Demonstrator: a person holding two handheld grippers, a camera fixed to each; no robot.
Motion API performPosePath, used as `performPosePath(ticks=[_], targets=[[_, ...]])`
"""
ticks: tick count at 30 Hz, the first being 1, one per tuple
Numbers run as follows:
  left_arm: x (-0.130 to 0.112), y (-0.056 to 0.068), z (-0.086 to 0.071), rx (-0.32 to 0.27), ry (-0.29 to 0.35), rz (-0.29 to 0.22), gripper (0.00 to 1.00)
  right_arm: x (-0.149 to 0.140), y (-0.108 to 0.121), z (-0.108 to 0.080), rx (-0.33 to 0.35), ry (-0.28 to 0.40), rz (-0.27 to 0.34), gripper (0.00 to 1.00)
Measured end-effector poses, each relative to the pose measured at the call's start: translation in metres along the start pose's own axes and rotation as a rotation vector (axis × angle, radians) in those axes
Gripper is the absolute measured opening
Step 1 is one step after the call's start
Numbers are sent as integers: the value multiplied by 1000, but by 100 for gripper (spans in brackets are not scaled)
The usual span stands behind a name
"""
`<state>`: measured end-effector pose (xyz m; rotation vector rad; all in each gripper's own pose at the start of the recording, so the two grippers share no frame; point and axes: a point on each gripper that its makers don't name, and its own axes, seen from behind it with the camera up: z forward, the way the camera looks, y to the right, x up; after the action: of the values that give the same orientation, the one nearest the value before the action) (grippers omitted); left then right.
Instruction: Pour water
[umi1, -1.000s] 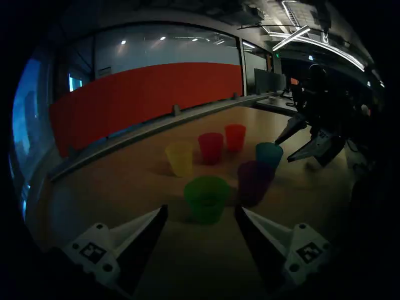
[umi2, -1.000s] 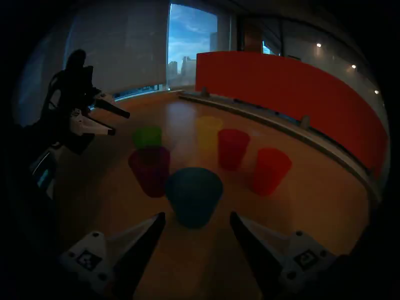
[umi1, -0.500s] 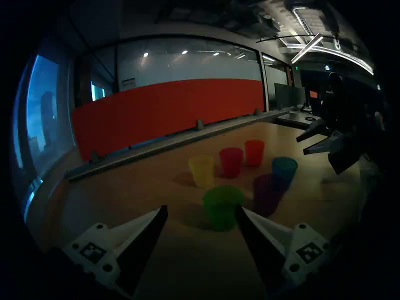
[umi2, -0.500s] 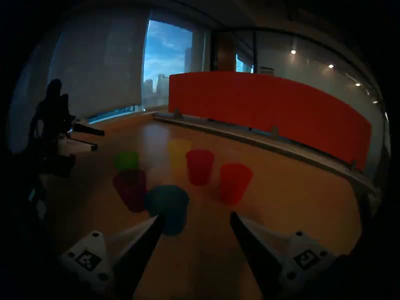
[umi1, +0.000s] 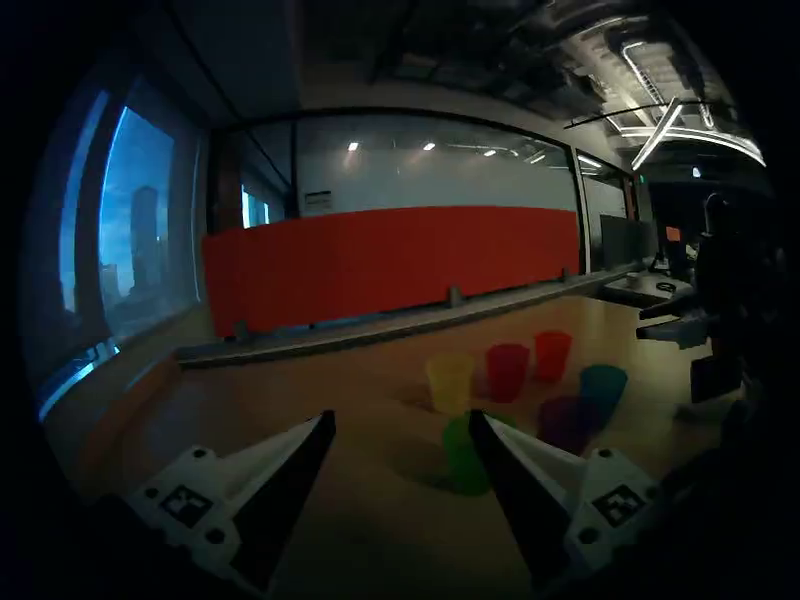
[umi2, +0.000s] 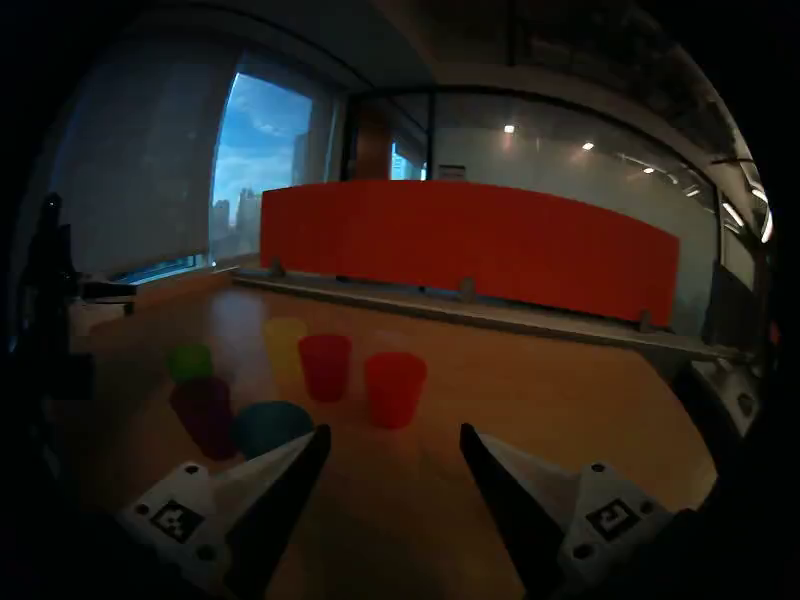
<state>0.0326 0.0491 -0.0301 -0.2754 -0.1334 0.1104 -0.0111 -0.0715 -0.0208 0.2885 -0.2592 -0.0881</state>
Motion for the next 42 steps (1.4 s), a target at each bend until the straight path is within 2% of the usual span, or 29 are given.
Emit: performPosePath(ticks=[9,14,18,25,32,42], targets=[[16,-17,-2,128,80,-78,99,25,26,-7,-151,133,107,100],[24,-29,-5,198,117,-136,99,29,36,-11,-209,168,129,100],[28,-32,-7,216,135,-164,99,31,42,-15,-243,189,133,100],[27,-38,-8,243,132,-157,99,35,45,-18,-259,195,113,100],[23,-37,-6,249,130,-171,99,46,44,-17,-261,205,109,100],[23,-45,-6,291,167,-153,99,59,47,-18,-277,212,93,100]])
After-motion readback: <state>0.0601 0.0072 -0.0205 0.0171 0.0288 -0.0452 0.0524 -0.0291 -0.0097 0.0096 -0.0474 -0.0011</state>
